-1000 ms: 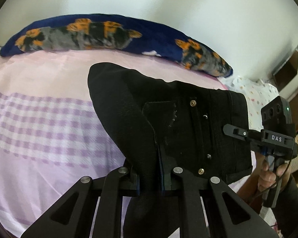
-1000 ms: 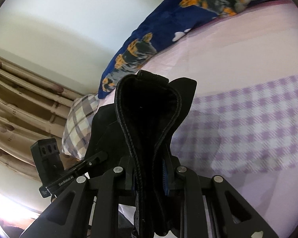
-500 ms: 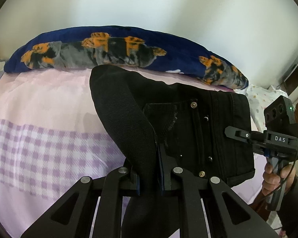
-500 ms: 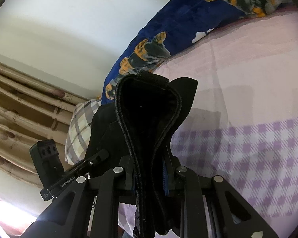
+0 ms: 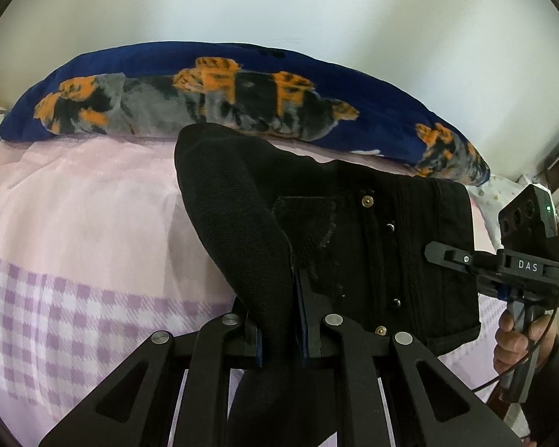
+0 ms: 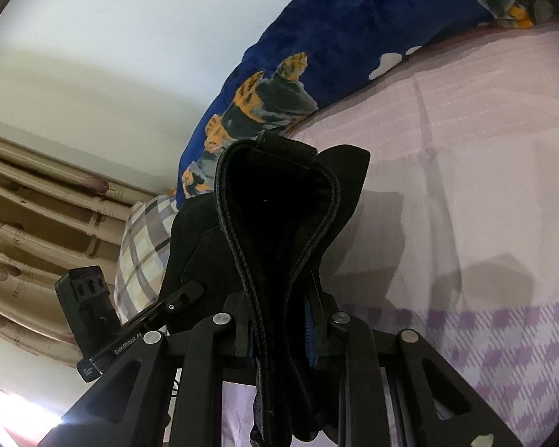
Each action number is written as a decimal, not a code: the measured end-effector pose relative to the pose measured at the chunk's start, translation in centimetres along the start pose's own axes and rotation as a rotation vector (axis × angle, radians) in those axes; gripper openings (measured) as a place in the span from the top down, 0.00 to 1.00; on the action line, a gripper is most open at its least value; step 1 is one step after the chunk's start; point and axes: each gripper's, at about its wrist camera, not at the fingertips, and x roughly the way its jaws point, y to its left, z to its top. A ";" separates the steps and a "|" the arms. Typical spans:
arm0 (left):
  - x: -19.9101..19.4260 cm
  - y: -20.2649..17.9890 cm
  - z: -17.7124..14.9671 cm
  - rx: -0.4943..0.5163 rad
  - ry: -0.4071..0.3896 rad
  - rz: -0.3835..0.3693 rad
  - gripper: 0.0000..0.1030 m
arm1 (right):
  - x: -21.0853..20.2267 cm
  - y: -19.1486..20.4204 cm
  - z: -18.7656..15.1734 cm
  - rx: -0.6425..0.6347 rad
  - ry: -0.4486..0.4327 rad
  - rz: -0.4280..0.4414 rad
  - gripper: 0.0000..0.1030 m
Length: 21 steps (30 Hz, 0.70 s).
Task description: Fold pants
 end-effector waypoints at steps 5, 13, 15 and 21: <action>2.1 2.0 0.5 -0.008 0.009 0.033 0.86 | 1.4 -0.9 1.0 -0.020 -0.019 -0.051 0.82; 4.7 4.8 -1.4 -0.042 0.047 0.037 0.68 | 2.7 -2.1 0.5 -0.139 -0.016 -0.230 0.71; 4.9 5.2 -1.7 -0.056 0.038 0.032 0.63 | 3.0 -2.2 0.3 -0.171 -0.017 -0.282 0.66; 4.0 4.2 -2.0 -0.040 0.034 0.088 0.58 | 2.9 -2.2 0.1 -0.163 -0.034 -0.346 0.48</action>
